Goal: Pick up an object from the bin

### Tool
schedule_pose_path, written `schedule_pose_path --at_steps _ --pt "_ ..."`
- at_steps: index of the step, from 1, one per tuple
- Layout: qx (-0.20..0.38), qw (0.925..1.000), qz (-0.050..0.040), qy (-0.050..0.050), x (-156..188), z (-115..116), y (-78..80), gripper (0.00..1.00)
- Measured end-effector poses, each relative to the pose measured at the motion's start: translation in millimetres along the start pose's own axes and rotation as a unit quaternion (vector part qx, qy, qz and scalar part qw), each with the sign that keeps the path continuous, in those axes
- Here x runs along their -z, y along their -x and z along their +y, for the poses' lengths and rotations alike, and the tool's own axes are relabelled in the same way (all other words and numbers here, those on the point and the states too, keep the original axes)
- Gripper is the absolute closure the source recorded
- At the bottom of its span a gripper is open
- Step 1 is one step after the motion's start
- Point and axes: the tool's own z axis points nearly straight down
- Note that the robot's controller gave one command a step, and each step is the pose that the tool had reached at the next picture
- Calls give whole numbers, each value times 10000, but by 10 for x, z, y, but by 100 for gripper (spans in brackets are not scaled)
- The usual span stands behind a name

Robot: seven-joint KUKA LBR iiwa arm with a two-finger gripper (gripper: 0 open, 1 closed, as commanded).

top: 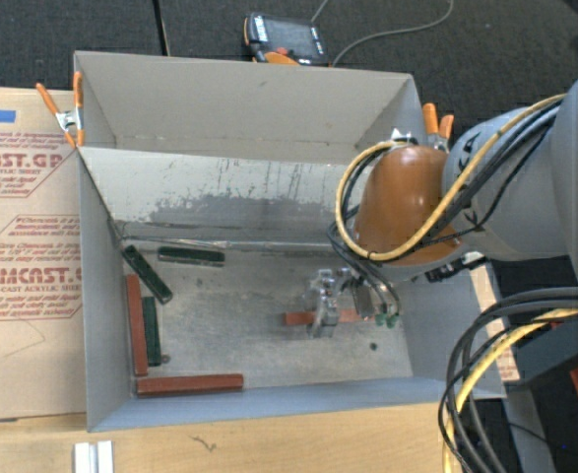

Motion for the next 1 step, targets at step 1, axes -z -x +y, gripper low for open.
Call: schedule_pose_path --at_steps 1 --pt "180 9998 -24 -8 1166 100 -130 100"
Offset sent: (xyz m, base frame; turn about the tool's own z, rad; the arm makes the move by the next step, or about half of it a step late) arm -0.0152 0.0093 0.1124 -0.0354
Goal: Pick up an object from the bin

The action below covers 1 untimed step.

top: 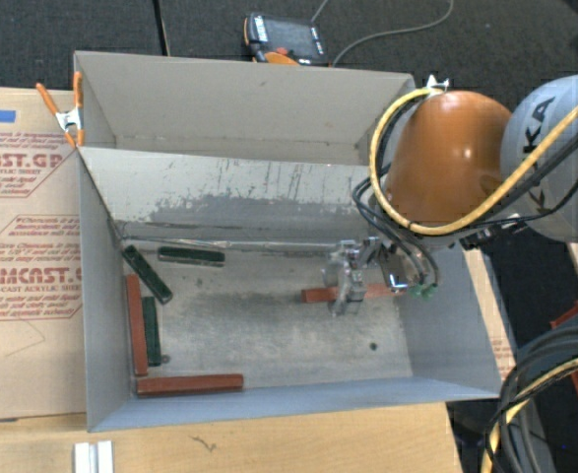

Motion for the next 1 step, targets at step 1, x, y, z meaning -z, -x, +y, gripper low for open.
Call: schedule_pose_path --at_steps 1 --pt "462 9989 25 2 -15 -314 269 100"
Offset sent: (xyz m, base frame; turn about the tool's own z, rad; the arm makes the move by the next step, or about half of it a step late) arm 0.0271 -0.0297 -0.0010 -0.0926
